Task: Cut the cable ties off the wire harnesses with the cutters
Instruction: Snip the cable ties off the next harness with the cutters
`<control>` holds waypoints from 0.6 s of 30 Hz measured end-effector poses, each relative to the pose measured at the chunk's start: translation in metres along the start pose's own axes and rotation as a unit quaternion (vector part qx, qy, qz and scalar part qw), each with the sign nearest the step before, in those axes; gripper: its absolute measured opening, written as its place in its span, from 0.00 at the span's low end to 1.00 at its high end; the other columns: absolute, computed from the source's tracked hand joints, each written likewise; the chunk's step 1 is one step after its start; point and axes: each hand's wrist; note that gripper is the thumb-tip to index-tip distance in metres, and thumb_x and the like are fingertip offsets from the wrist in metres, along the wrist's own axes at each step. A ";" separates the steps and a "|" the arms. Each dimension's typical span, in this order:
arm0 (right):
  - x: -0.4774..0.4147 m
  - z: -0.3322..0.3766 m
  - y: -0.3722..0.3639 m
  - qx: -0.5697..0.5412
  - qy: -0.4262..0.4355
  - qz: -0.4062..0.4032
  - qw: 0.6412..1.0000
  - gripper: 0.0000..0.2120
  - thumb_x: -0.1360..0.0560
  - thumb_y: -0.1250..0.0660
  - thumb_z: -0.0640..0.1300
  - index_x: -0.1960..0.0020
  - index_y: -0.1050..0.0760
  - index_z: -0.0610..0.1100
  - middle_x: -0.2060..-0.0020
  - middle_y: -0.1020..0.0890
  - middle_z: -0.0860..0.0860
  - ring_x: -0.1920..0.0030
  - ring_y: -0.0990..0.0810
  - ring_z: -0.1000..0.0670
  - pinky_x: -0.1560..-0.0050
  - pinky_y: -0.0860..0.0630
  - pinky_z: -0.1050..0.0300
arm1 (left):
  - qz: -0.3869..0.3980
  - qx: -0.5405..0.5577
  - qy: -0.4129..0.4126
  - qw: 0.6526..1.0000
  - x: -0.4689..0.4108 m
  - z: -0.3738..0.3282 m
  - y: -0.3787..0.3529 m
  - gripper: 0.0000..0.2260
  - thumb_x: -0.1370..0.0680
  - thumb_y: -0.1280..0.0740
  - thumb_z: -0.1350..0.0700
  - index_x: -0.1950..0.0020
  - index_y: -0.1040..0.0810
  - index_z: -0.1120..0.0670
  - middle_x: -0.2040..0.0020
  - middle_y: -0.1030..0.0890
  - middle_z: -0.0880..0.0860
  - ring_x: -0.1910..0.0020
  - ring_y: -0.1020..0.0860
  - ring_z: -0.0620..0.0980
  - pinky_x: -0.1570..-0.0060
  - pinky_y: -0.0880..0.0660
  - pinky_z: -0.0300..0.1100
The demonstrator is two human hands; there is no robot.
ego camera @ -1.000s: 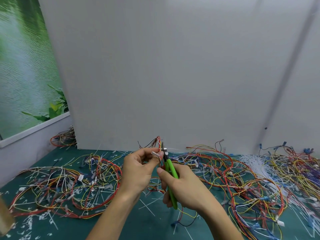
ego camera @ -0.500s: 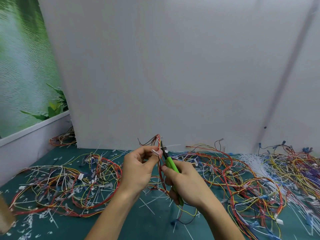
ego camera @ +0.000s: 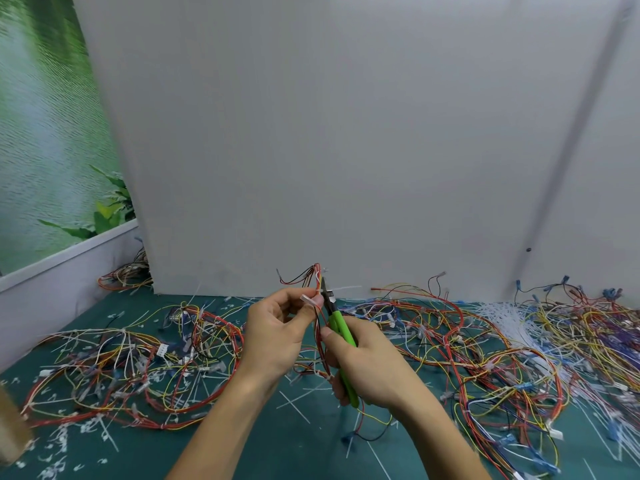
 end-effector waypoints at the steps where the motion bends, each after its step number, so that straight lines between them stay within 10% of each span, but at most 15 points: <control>1: 0.000 0.000 0.000 0.004 0.000 -0.006 1.000 0.13 0.15 0.40 0.49 0.50 0.31 0.39 0.66 0.25 0.47 0.76 0.22 0.47 0.74 0.23 0.51 | -0.002 0.001 -0.001 1.000 0.000 0.000 0.000 0.03 0.25 0.25 0.60 0.53 0.14 0.53 0.56 0.13 0.50 0.55 0.17 0.45 0.53 0.22 0.34; 18: 0.007 0.005 0.001 -0.028 -0.033 0.070 0.997 0.15 0.14 0.43 0.55 0.49 0.32 0.43 0.54 0.21 0.45 0.59 0.13 0.36 0.54 0.18 0.34 | -0.006 0.019 0.017 1.000 0.001 0.000 0.000 0.02 0.23 0.26 0.59 0.52 0.15 0.54 0.57 0.13 0.49 0.58 0.18 0.41 0.56 0.23 0.33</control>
Point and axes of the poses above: each hand's wrist, its own x-axis away from the middle knuckle, its own y-axis out of the back of the hand, z = x × y
